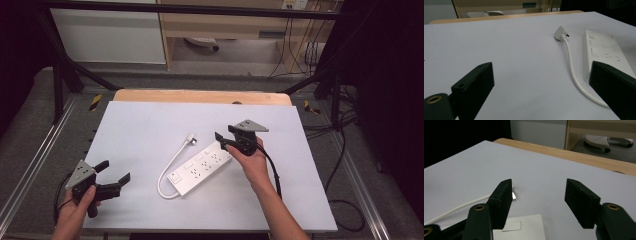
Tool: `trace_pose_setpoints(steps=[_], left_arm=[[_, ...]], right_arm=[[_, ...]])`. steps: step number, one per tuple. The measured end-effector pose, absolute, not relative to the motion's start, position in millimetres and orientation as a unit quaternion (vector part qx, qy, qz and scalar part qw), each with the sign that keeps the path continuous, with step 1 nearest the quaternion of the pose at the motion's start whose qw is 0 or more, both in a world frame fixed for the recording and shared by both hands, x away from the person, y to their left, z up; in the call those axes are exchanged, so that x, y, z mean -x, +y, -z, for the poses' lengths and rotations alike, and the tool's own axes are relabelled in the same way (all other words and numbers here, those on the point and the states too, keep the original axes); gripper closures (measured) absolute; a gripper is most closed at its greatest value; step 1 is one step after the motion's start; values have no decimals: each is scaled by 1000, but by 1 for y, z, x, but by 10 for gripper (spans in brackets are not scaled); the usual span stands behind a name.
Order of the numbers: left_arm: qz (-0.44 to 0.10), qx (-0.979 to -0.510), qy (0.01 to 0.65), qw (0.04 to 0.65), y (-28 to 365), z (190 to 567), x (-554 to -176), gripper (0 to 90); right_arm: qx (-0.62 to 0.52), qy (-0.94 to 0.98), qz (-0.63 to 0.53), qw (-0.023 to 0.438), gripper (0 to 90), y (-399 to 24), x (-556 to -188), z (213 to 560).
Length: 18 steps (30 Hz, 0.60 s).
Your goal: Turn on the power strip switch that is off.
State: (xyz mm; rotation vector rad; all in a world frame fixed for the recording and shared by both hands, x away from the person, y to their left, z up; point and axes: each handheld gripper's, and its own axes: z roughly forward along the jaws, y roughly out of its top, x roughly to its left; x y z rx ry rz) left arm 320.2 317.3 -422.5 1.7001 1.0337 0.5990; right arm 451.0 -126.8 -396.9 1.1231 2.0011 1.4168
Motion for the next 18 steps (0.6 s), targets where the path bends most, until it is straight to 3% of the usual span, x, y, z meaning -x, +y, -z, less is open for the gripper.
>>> trace_pose_setpoints(steps=[5,18], left_arm=[[-249,-706,429,506,317,423,-320,62],[-249,-706,428,507,317,423,-320,62]], right_arm=[[-403,726,-512,220,515,-126,-452,400],[-391,735,-510,218,665,-117,-453,408]])
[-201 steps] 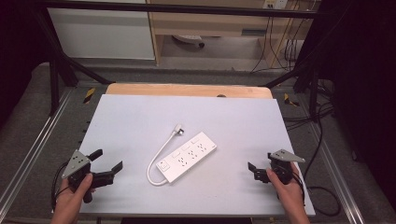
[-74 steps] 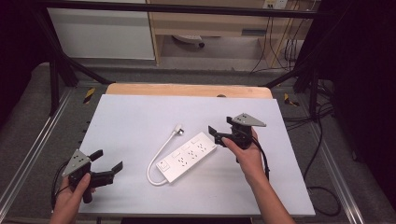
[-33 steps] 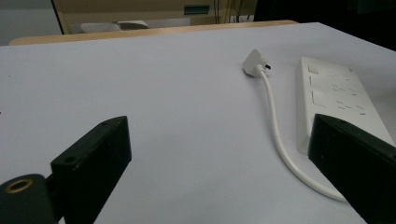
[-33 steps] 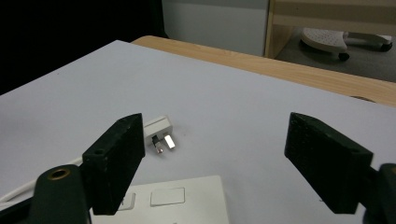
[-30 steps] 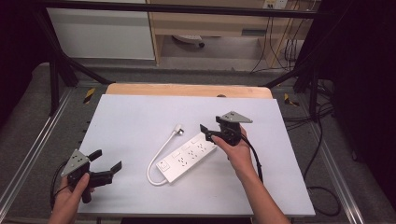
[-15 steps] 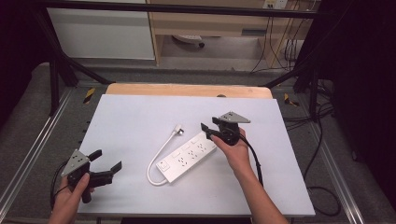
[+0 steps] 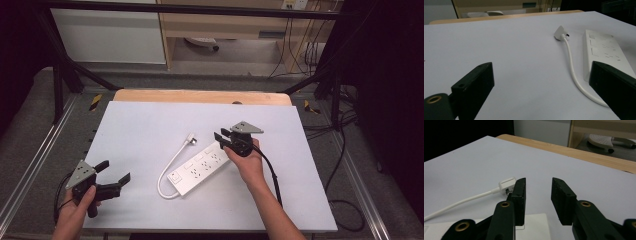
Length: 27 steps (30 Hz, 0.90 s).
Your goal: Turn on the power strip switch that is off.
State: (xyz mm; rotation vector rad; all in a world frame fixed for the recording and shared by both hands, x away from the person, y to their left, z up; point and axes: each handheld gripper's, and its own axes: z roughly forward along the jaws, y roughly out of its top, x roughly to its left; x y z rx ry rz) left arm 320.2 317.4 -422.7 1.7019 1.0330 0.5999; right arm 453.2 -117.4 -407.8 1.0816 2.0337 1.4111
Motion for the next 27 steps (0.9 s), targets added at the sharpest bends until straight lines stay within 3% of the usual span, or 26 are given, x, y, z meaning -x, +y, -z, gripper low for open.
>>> trace_pose_setpoints(steps=[27], left_arm=[[-252,-710,427,501,318,423,-320,63]], right_arm=[[-373,744,-517,200,860,-105,-448,429]])
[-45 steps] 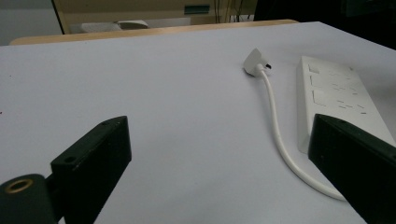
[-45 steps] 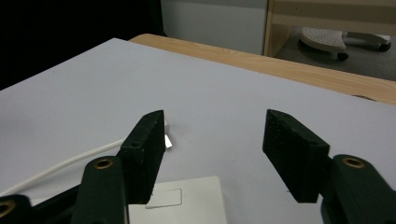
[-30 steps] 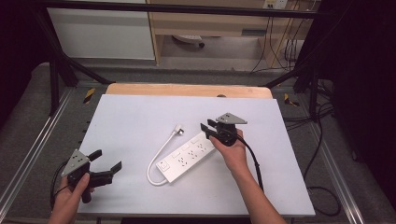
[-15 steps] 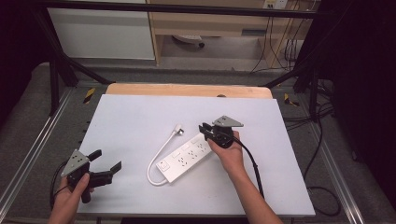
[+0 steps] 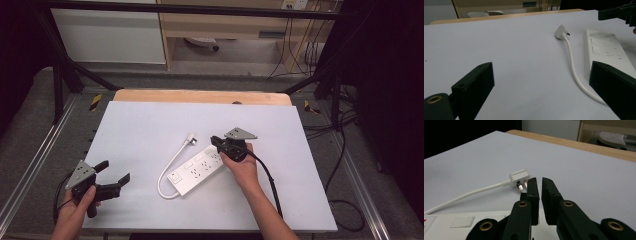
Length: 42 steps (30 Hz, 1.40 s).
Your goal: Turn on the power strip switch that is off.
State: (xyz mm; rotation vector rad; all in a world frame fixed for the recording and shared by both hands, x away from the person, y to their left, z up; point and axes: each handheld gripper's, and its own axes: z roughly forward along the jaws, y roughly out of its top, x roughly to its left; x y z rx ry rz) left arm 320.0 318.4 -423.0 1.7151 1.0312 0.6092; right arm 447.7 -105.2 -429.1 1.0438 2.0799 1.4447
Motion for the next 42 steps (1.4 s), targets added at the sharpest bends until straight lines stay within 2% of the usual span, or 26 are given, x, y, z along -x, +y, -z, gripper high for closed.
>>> trace_pose_setpoints(steps=[11,42], left_arm=[[-252,-708,426,503,318,423,-320,63],[-251,-708,426,504,319,423,-320,62]], right_arm=[[-370,750,-514,193,899,-100,-445,437],[-360,755,-512,195,900,-89,-442,448]])
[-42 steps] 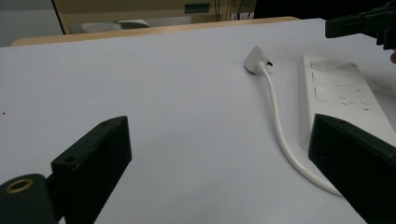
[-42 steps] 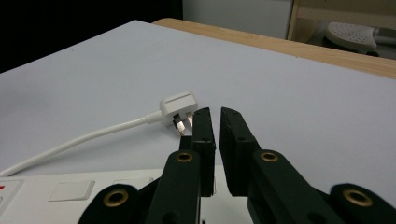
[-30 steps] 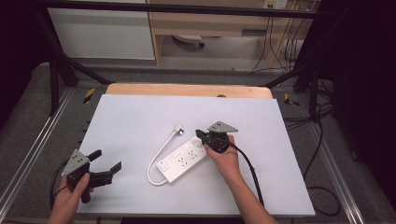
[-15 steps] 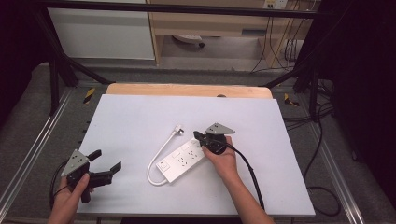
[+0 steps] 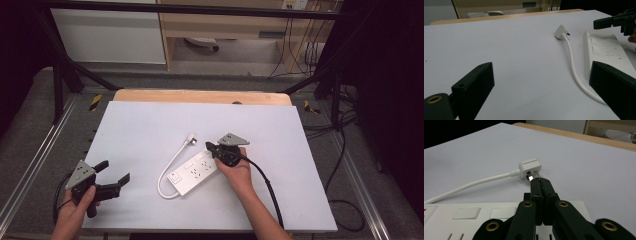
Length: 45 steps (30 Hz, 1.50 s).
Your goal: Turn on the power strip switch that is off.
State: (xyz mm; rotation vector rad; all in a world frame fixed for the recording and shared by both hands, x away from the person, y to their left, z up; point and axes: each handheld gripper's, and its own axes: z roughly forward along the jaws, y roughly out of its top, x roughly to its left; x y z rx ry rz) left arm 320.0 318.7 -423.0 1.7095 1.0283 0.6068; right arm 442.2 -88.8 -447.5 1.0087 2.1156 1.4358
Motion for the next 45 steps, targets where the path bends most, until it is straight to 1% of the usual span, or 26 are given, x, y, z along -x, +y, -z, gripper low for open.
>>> trace_pose_setpoints(steps=[17,45], left_arm=[[-252,-709,425,503,319,423,-320,62],[-254,-710,424,501,319,423,-320,62]], right_arm=[[-362,762,-503,186,899,-86,-438,457],[-360,768,-497,183,898,-83,-438,458]])
